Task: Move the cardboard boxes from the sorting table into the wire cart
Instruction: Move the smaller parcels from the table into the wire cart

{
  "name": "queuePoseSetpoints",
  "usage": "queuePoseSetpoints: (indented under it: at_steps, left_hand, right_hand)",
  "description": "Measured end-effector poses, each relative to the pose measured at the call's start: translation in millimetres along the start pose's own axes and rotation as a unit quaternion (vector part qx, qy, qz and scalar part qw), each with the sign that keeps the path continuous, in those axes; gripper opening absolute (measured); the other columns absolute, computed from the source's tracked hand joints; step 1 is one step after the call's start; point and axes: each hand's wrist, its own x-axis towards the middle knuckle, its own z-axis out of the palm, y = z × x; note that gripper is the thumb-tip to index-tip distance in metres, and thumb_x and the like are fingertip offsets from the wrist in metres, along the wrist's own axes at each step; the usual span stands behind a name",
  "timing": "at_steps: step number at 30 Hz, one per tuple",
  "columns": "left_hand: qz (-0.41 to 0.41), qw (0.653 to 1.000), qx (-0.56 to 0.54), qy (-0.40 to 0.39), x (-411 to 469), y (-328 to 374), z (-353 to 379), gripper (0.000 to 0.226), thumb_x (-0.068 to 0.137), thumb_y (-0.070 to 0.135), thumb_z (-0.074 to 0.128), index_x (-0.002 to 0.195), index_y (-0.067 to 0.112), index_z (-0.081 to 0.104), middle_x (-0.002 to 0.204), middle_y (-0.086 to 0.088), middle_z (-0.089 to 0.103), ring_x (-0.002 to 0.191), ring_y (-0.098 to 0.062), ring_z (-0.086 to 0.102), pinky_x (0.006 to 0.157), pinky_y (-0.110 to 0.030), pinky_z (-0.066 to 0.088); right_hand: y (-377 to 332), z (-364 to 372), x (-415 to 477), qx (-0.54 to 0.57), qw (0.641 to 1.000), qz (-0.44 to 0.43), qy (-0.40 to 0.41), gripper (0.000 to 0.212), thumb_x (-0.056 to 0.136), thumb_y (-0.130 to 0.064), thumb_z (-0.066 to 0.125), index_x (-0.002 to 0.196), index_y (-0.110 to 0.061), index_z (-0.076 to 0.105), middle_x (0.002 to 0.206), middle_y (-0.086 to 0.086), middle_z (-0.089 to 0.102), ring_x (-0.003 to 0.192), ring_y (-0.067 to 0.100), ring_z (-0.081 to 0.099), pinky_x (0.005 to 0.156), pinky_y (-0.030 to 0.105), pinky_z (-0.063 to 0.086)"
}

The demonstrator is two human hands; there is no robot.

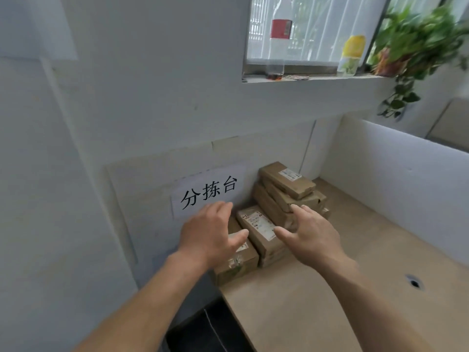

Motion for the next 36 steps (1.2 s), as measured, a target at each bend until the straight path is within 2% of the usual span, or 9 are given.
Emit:
queuePoseSetpoints:
  at_steps: [8, 16, 20, 24, 26, 28, 30, 34, 36]
  left_hand:
    - [0.05, 0.998, -0.023, -0.028, 51, 13, 28, 0.074, 0.089, 0.07, 0.046, 0.148, 0.027, 0.04, 0.148, 0.01, 0.046, 0.135, -0.013, 0.043, 0.097, -0.033, 0.044]
    - [0.025, 0.993, -0.057, -0.102, 117, 31, 73, 0.073, 0.093, 0.067, 0.044, 0.151, 0.023, 0.039, 0.153, 0.005, 0.045, 0.136, -0.018, 0.045, 0.097, -0.036, 0.045]
    - [-0.011, 0.989, -0.074, -0.128, 158, 42, 99, 0.063, 0.093, 0.064, 0.047, 0.134, 0.018, 0.054, 0.14, 0.0, 0.056, 0.123, -0.024, 0.056, 0.092, -0.037, 0.047]
    - [-0.04, 0.983, -0.1, -0.145, 193, 56, 130, 0.059, 0.094, 0.061, 0.048, 0.128, 0.014, 0.058, 0.133, -0.005, 0.059, 0.12, -0.027, 0.057, 0.095, -0.039, 0.048]
    - [-0.049, 0.982, -0.103, -0.152, 207, 62, 147, 0.056, 0.094, 0.06, 0.048, 0.122, 0.014, 0.061, 0.13, -0.006, 0.06, 0.115, -0.027, 0.059, 0.092, -0.038, 0.049]
    - [-0.059, 0.98, -0.093, -0.163, 220, 67, 162, 0.048, 0.093, 0.059, 0.047, 0.106, 0.016, 0.063, 0.121, -0.006, 0.061, 0.103, -0.027, 0.059, 0.084, -0.037, 0.051]
    - [-0.076, 0.978, -0.083, -0.176, 230, 71, 176, 0.044, 0.093, 0.059, 0.046, 0.095, 0.016, 0.059, 0.114, -0.007, 0.059, 0.098, -0.027, 0.057, 0.079, -0.038, 0.049]
    - [-0.11, 0.971, -0.104, -0.188, 242, 72, 198, 0.05, 0.093, 0.057, 0.046, 0.108, 0.013, 0.064, 0.118, -0.008, 0.057, 0.103, -0.029, 0.057, 0.085, -0.038, 0.05]
    - [-0.123, 0.967, -0.111, -0.194, 245, 71, 206, 0.049, 0.093, 0.058, 0.047, 0.106, 0.014, 0.064, 0.118, -0.007, 0.056, 0.104, -0.029, 0.058, 0.081, -0.037, 0.048]
  right_hand:
    - [28, 4, 21, -0.016, 0.998, 0.067, 0.009, 0.065, 0.086, -0.061, 0.062, 0.137, -0.022, 0.054, 0.137, 0.001, 0.056, 0.132, 0.021, 0.047, 0.099, 0.038, 0.043]
    - [72, 25, 87, -0.009, 0.993, 0.115, -0.018, 0.06, 0.084, -0.061, 0.061, 0.126, -0.018, 0.057, 0.13, 0.0, 0.06, 0.124, 0.023, 0.053, 0.092, 0.038, 0.045]
    - [97, 37, 132, 0.006, 0.99, 0.137, -0.036, 0.057, 0.085, -0.061, 0.06, 0.126, -0.021, 0.057, 0.131, -0.002, 0.06, 0.124, 0.024, 0.054, 0.091, 0.038, 0.045]
    - [120, 47, 182, 0.004, 0.987, 0.155, -0.05, 0.054, 0.086, -0.062, 0.059, 0.124, -0.024, 0.057, 0.128, -0.001, 0.063, 0.12, 0.026, 0.057, 0.086, 0.037, 0.047]
    - [129, 52, 205, 0.009, 0.986, 0.159, -0.05, 0.05, 0.085, -0.062, 0.059, 0.121, -0.027, 0.058, 0.125, 0.0, 0.065, 0.118, 0.027, 0.058, 0.083, 0.037, 0.046]
    - [140, 59, 226, 0.023, 0.985, 0.166, -0.043, 0.047, 0.085, -0.062, 0.059, 0.117, -0.027, 0.059, 0.122, 0.002, 0.067, 0.115, 0.028, 0.059, 0.08, 0.037, 0.045]
    - [148, 66, 245, 0.043, 0.982, 0.182, -0.034, 0.056, 0.085, -0.061, 0.059, 0.125, -0.021, 0.058, 0.129, 0.004, 0.065, 0.122, 0.03, 0.056, 0.085, 0.039, 0.044]
    - [161, 82, 275, 0.092, 0.976, 0.193, -0.034, 0.065, 0.087, -0.06, 0.059, 0.135, -0.017, 0.055, 0.136, 0.005, 0.062, 0.129, 0.031, 0.052, 0.092, 0.038, 0.042]
    - [166, 91, 285, 0.12, 0.975, 0.186, -0.033, 0.054, 0.087, -0.058, 0.06, 0.122, -0.016, 0.06, 0.122, 0.004, 0.067, 0.12, 0.032, 0.057, 0.084, 0.037, 0.041]
